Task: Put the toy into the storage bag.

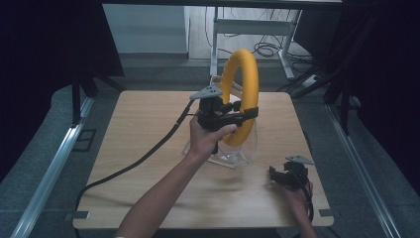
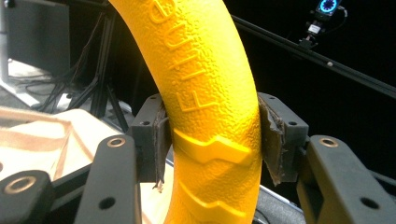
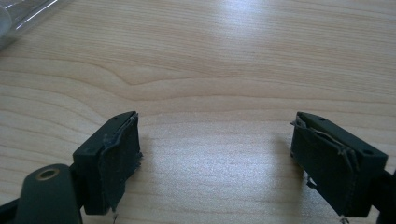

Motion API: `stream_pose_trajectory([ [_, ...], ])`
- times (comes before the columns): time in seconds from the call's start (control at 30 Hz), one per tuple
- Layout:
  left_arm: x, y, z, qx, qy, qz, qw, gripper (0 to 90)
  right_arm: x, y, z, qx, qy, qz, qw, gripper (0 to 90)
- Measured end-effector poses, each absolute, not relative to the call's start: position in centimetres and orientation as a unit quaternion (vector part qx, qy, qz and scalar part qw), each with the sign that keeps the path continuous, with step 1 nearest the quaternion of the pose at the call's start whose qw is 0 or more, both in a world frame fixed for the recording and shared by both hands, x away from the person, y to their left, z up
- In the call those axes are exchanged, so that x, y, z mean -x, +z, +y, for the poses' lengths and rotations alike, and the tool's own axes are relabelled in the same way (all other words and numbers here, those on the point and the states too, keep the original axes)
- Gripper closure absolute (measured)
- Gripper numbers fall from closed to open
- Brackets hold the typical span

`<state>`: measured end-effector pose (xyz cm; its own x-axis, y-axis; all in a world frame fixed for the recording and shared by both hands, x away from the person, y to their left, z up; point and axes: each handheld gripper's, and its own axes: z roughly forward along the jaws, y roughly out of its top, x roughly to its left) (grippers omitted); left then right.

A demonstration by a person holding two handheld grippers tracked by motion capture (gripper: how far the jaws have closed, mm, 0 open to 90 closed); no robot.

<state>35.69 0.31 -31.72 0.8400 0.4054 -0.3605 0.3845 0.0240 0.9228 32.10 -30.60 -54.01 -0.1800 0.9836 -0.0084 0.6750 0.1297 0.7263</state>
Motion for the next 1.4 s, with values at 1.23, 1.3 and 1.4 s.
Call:
stream_pose_trajectory([
  [1.23, -37.5, -38.6, 0.9, -0.712, -0.010, 0.346, 0.611, 48.4, -32.1, -54.0, -30.6, -0.587, 0.301, 0.707, 0.254, 16.1],
  [1.3, -37.5, -38.7, 0.8, -0.712, -0.008, 0.346, 0.611, 48.5, -32.1, -54.0, -30.6, -0.587, 0.301, 0.707, 0.254, 16.1],
  [1.4, -37.3, -38.9, 0.8, -0.710, -0.007, 0.347, 0.613, 48.4, -32.1, -54.0, -30.6, -0.587, 0.301, 0.708, 0.254, 16.1],
])
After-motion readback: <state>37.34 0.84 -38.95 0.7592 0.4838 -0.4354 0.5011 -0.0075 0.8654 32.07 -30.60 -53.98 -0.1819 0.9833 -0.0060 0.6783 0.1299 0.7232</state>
